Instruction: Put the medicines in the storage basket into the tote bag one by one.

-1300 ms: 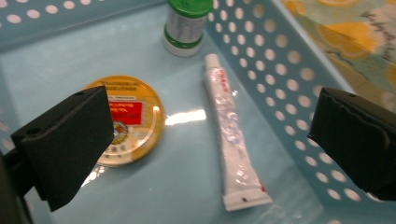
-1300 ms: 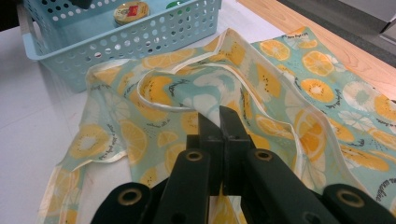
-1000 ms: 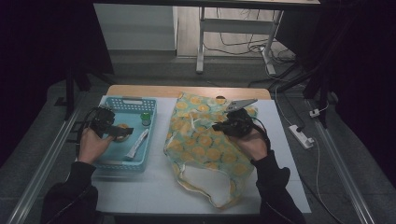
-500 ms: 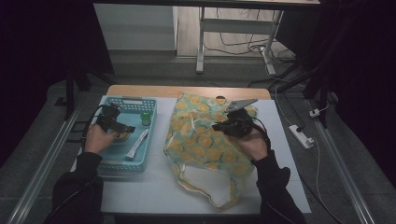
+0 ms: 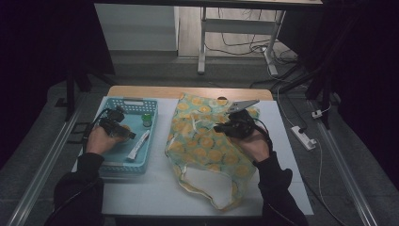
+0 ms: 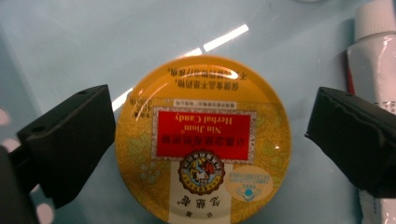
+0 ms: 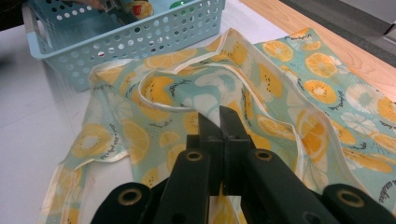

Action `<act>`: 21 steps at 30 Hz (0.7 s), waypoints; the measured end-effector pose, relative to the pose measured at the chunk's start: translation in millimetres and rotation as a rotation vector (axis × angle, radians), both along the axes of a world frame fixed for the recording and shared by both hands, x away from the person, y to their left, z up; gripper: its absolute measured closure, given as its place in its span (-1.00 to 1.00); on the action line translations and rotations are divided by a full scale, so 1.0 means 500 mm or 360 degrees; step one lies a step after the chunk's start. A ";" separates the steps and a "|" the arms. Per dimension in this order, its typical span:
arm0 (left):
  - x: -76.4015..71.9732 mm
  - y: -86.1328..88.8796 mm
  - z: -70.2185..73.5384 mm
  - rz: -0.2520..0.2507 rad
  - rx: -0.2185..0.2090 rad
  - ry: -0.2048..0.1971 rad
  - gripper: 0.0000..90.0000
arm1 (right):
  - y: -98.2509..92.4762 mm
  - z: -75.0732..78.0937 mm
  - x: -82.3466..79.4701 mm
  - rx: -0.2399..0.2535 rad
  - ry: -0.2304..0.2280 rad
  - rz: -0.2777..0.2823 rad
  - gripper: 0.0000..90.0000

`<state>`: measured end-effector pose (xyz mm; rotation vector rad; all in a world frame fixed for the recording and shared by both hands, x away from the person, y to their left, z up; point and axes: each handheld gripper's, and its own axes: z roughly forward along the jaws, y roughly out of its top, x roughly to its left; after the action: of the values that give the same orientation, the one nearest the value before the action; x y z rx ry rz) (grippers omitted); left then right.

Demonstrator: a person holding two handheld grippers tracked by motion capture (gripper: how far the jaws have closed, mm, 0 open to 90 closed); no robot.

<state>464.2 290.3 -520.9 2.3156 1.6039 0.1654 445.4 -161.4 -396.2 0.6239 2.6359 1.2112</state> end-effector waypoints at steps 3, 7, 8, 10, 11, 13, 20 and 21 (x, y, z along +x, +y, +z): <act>-0.003 0.000 0.001 0.0022 0.0025 0.0016 -0.76 | 0.000 -0.001 0.001 -0.0002 0.0003 0.0001 0.98; -0.005 0.000 0.004 0.0029 0.0024 0.0034 -0.56 | 0.001 -0.002 0.001 -0.0004 0.0001 0.0001 0.98; -0.005 -0.002 0.004 0.0027 0.0036 0.0035 -0.56 | 0.001 -0.002 0.001 -0.0003 0.0001 0.0001 0.98; -0.005 -0.003 0.004 0.0039 0.0037 0.0043 -0.56 | 0.001 -0.002 0.001 -0.0002 0.0001 0.0000 0.98; -0.005 -0.002 0.005 0.0054 0.0030 0.0054 -0.56 | 0.001 -0.002 0.001 -0.0001 0.0000 0.0000 0.98; -0.005 -0.001 0.006 0.0065 0.0012 0.0061 -0.55 | 0.001 -0.002 0.001 0.0000 -0.0001 -0.0001 0.98; -0.014 0.007 0.017 0.0072 -0.0070 0.0001 -0.55 | 0.001 -0.003 0.001 0.0001 -0.0004 0.0000 0.98; -0.016 0.008 0.019 0.0075 -0.0087 -0.0015 -0.55 | 0.001 -0.003 0.001 0.0001 -0.0005 -0.0001 0.98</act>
<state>456.3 294.2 -511.5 2.2338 1.6388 0.1412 446.0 -160.8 -397.7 0.6224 2.6324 1.2122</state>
